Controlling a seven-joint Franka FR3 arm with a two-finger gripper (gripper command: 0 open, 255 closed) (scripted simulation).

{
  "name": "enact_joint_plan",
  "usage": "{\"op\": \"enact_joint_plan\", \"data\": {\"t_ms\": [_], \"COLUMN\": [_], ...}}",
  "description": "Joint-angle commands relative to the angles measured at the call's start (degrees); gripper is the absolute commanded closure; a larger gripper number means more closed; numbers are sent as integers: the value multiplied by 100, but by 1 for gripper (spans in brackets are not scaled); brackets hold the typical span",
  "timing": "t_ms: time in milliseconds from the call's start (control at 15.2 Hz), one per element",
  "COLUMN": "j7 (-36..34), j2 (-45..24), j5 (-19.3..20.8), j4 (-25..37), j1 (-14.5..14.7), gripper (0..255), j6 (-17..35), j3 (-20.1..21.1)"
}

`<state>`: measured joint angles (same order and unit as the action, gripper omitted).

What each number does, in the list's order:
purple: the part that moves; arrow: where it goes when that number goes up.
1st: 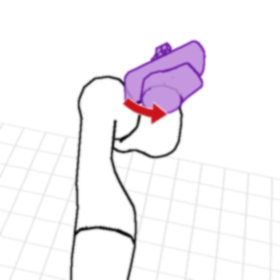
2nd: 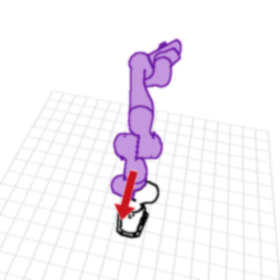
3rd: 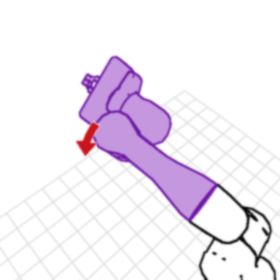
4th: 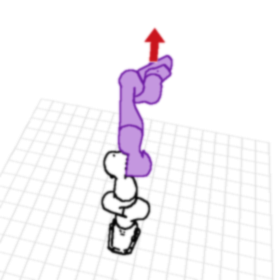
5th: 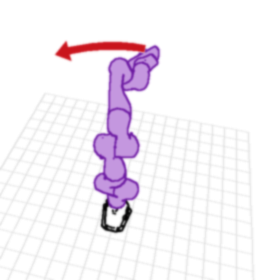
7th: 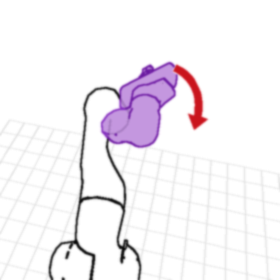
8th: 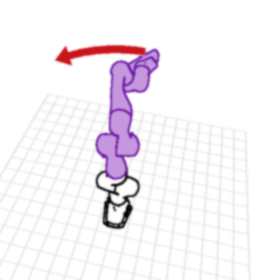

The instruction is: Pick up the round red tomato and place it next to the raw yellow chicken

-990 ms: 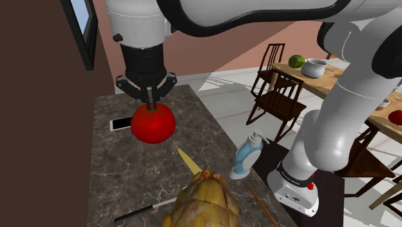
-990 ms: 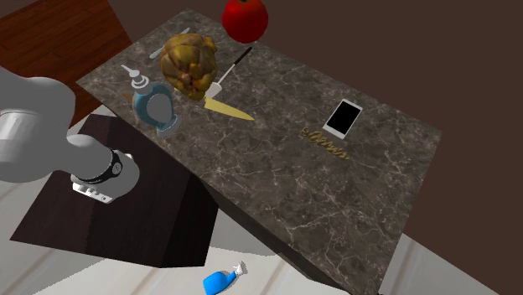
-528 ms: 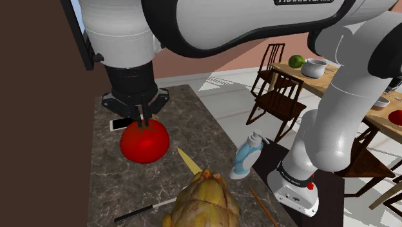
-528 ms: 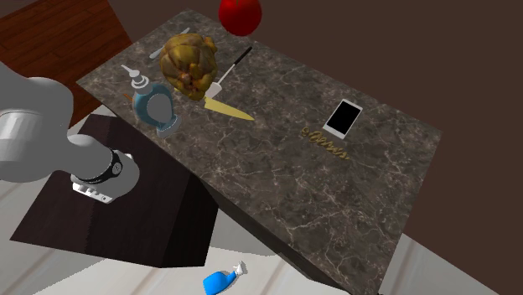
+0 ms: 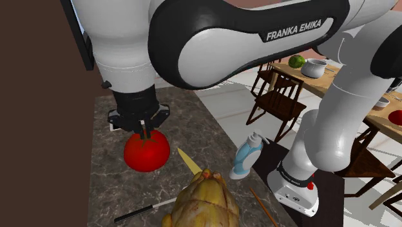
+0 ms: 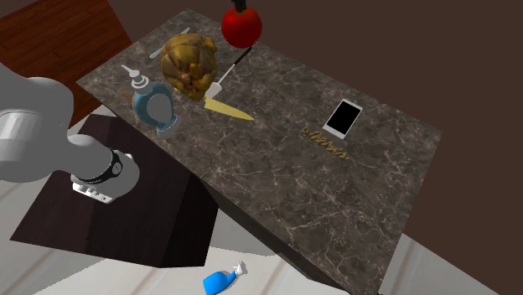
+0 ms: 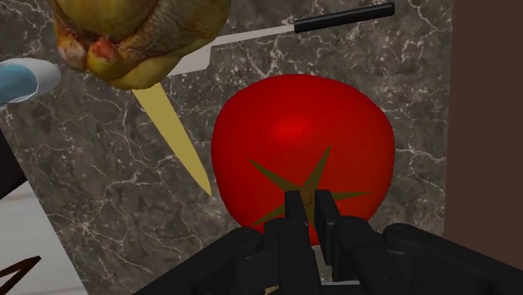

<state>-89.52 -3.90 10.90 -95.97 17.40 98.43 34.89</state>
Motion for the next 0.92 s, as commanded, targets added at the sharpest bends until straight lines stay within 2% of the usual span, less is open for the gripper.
{"op": "enact_joint_plan", "data": {"t_ms": [0, 858], "j7": [-17, -199], "j2": [19, -80], "j5": [-5, 104], "j4": [-184, -1079], "j1": [-9, -20], "gripper": [255, 255], "j6": [172, 1131], "j3": [-5, -24]}}
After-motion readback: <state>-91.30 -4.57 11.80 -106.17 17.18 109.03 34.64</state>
